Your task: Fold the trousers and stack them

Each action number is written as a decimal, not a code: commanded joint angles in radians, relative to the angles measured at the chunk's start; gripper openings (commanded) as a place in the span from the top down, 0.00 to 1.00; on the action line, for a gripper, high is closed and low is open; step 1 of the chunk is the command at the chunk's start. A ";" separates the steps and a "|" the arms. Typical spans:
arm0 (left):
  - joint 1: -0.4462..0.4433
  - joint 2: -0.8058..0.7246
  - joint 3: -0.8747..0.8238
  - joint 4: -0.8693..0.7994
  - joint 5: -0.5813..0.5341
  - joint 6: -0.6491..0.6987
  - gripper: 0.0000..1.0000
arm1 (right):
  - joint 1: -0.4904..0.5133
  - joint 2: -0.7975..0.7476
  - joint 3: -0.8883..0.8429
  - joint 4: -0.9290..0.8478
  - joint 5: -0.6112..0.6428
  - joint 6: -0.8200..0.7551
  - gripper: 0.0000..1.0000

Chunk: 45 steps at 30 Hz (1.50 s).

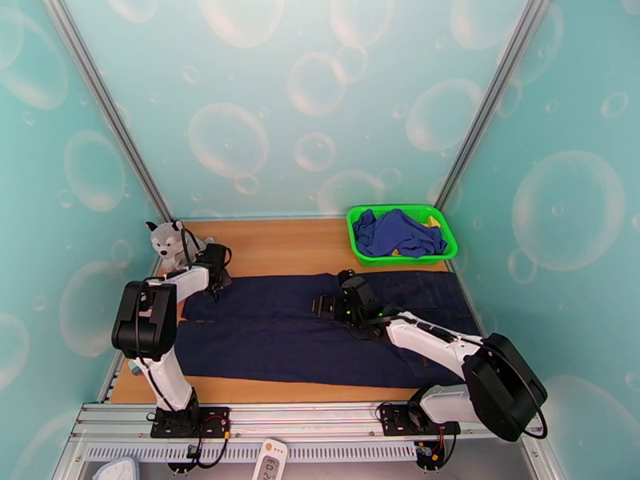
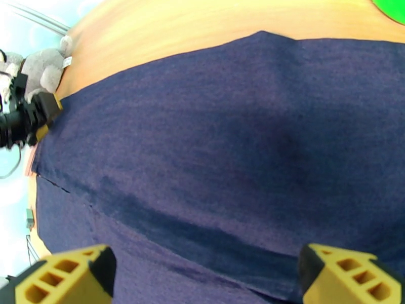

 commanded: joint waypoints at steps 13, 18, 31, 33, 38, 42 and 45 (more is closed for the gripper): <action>-0.132 -0.202 -0.062 0.016 0.014 -0.081 0.39 | 0.003 0.012 0.010 0.028 -0.006 0.006 0.01; -0.089 -0.128 0.071 -0.048 -0.161 -0.063 0.42 | 0.003 0.011 0.005 0.030 -0.003 0.012 0.01; 0.022 0.174 0.284 -0.138 -0.255 -0.069 0.48 | 0.000 0.000 -0.002 -0.002 0.018 -0.001 0.01; 0.029 0.177 0.278 -0.131 -0.279 -0.072 0.47 | 0.000 0.008 0.000 0.005 0.014 -0.002 0.01; 0.052 0.205 0.269 -0.129 -0.273 -0.068 0.45 | 0.000 0.033 0.003 0.027 -0.004 0.003 0.01; 0.060 0.209 0.243 -0.121 -0.227 -0.075 0.48 | 0.000 0.041 0.004 0.031 -0.010 0.005 0.01; 0.061 0.185 0.202 -0.096 -0.193 -0.092 0.52 | 0.000 0.035 0.002 0.035 -0.010 0.005 0.01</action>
